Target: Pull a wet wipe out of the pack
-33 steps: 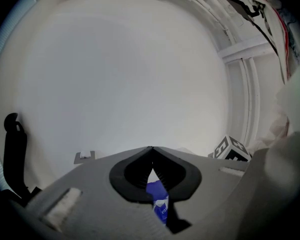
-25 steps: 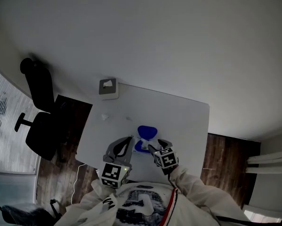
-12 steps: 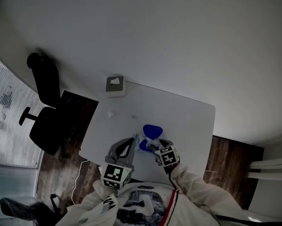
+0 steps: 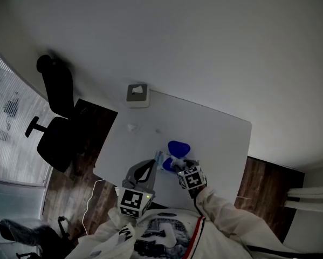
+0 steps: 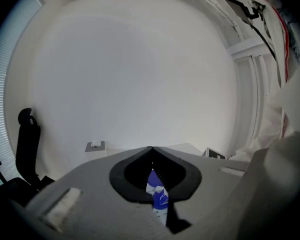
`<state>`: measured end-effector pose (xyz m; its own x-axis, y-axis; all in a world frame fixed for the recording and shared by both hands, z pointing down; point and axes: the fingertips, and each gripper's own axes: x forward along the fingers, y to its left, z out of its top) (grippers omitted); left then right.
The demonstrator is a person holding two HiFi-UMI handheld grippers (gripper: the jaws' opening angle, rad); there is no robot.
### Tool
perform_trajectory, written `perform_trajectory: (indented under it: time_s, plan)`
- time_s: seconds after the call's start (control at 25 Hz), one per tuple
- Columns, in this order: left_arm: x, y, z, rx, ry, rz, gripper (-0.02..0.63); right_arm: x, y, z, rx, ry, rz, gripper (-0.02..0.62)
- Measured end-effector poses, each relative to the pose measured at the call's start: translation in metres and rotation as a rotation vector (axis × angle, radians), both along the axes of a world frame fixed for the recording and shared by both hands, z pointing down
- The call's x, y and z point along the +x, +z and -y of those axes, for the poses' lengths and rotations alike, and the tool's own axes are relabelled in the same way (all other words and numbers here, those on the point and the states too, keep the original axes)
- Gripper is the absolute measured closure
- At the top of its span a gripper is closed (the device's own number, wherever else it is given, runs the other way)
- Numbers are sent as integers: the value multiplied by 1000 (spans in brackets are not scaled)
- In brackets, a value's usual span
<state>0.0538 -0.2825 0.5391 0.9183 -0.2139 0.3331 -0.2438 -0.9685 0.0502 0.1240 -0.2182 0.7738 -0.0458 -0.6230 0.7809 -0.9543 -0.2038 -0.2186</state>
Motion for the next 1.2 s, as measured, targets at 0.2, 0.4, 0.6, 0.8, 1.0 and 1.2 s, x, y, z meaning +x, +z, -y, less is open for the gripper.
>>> perform_trajectory:
  time_s: [0.2,0.4,0.6,0.8,1.0,1.2]
  plan:
    - [-8,6,0,-19,-20,16,601,2,0,0,-3,0,-14,423]
    - [-9,4,2,-9,-33,6,601,3,2,-1,-17,-2,-24,450]
    - [-12,5,-2,-37,-26,11,601,4,1,-3,-17,2,-27,467]
    - [-14,5,-4,-48,-30,8,601,6,0,-4,-12,10,-40,476]
    - [-17,8,-6,-55,-30,10,601,8,-2,-6,-7,20,-61,492]
    - [-17,7,-7,-65,-29,8,601,3,-8,-6,-9,25,-47,506]
